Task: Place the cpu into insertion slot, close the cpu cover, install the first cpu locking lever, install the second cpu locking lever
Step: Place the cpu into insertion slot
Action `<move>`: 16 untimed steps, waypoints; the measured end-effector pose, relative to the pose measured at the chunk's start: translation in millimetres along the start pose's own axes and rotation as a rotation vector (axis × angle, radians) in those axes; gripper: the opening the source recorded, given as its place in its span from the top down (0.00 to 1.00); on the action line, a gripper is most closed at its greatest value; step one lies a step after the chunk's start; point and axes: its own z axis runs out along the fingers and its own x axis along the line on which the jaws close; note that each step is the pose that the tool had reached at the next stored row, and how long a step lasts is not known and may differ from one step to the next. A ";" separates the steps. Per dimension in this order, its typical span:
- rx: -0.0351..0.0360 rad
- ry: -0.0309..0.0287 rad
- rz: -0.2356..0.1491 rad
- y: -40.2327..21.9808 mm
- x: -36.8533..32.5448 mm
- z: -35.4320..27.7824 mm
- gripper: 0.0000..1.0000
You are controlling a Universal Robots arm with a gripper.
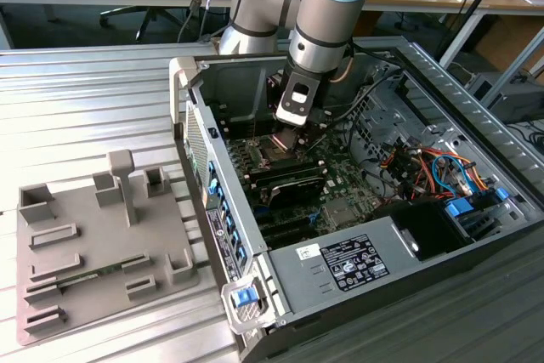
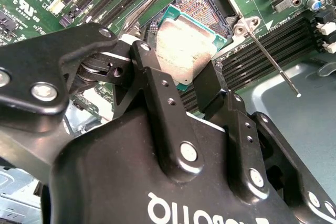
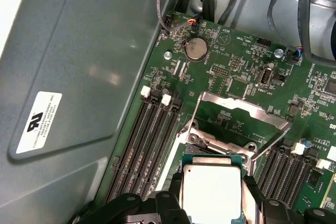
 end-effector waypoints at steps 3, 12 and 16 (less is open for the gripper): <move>0.0000 -0.0002 0.003 0.0 0.0 0.1 0.47; -0.0003 -0.0007 0.015 0.0 0.0 0.4 0.47; -0.0003 -0.0010 0.019 0.0 0.0 0.5 0.47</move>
